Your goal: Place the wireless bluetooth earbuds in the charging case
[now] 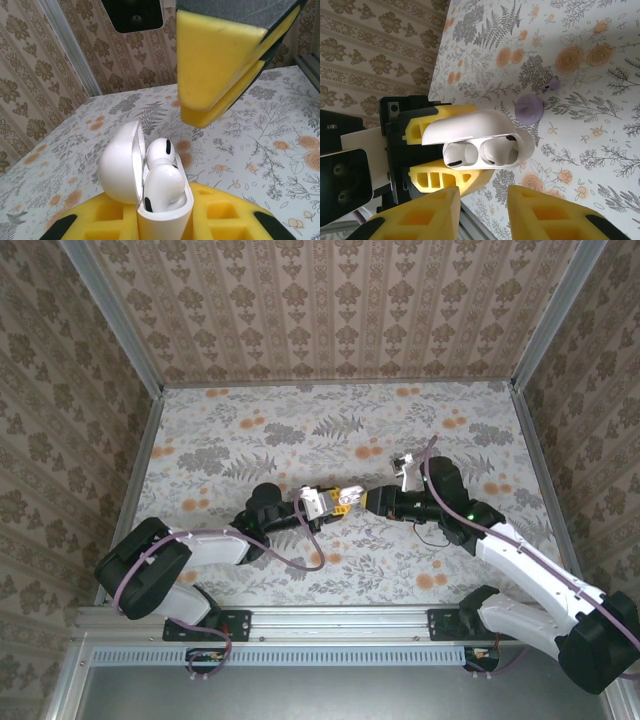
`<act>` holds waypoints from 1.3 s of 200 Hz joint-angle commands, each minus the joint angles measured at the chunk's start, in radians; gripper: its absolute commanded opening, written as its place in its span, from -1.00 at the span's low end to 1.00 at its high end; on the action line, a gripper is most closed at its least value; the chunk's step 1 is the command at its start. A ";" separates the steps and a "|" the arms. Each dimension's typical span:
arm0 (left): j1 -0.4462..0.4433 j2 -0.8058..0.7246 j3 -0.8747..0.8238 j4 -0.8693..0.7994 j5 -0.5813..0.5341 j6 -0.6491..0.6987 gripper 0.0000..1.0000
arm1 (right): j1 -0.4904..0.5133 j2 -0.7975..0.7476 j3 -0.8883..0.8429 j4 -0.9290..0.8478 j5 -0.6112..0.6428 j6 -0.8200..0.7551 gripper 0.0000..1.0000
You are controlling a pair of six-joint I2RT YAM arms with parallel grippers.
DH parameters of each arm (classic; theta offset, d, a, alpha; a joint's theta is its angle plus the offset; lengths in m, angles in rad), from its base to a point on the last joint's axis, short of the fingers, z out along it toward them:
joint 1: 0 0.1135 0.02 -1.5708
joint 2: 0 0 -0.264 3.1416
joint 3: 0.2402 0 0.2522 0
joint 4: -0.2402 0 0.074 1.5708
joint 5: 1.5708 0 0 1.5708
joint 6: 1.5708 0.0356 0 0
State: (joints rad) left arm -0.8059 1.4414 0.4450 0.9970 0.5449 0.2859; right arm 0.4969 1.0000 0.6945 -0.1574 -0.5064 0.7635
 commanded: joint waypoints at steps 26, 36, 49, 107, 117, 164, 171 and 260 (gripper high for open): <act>-0.012 -0.036 0.000 -0.003 0.007 0.027 -0.78 | -0.009 0.026 0.036 0.047 -0.033 0.011 -0.39; -0.012 -0.039 0.000 -0.006 0.006 0.030 -0.78 | -0.011 0.030 0.034 0.049 -0.032 0.011 -0.40; -0.012 -0.042 0.000 -0.008 0.006 0.030 -0.78 | -0.011 0.033 0.034 0.050 -0.030 0.012 -0.41; -0.016 -0.050 0.004 -0.022 0.007 0.033 -0.78 | -0.014 0.052 0.032 0.078 -0.021 0.019 -0.49; -0.017 -0.053 0.004 -0.025 0.005 0.033 -0.78 | -0.014 0.055 0.033 0.080 -0.022 0.020 -0.50; -0.019 -0.070 0.005 -0.044 0.003 0.041 -0.78 | -0.014 0.058 0.027 0.081 -0.020 0.020 -0.53; -0.018 -0.073 0.006 -0.044 0.004 0.041 -0.78 | -0.014 0.060 0.027 0.081 -0.020 0.020 -0.54; -0.023 -0.094 0.024 -0.080 0.006 0.044 -0.78 | -0.015 0.054 0.028 0.082 -0.040 -0.018 -0.47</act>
State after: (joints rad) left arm -0.8188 1.3785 0.4450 0.9184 0.5411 0.3012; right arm 0.4885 1.0676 0.7013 -0.0856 -0.5201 0.7685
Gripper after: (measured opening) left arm 0.209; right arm 0.234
